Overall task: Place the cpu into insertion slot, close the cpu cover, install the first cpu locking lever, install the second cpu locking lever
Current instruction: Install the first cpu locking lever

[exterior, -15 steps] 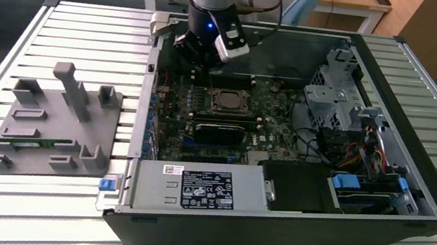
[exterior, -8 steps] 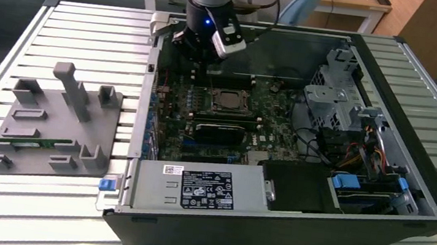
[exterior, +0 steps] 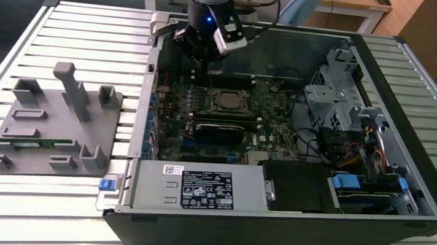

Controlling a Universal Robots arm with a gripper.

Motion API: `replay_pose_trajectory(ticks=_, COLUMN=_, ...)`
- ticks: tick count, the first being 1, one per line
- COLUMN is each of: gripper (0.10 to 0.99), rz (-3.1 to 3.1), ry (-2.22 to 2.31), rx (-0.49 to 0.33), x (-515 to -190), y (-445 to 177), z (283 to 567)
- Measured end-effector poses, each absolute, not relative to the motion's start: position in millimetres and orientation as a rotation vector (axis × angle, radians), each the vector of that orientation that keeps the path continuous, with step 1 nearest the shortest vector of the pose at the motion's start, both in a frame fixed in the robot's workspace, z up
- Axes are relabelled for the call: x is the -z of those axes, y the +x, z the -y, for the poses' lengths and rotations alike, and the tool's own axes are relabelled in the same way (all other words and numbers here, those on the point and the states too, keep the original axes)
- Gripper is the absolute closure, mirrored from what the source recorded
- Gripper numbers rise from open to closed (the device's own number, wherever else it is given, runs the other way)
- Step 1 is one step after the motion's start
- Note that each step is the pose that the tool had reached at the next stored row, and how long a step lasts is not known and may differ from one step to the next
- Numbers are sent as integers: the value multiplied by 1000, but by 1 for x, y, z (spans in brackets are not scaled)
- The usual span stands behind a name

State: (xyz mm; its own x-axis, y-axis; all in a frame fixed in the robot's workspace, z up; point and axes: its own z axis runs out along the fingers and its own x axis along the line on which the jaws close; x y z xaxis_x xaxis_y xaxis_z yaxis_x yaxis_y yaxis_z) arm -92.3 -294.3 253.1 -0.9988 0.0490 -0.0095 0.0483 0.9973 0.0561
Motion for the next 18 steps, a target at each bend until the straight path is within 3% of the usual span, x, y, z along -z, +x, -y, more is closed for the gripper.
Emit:
replay_pose_trajectory(ticks=15, gripper=980, rz=-3138, ry=77, rx=-86, x=-250, y=-54, z=290)
replay_pose_trajectory(ticks=18, gripper=980, rz=-3133, ry=77, rx=-137, x=-249, y=-54, z=290)
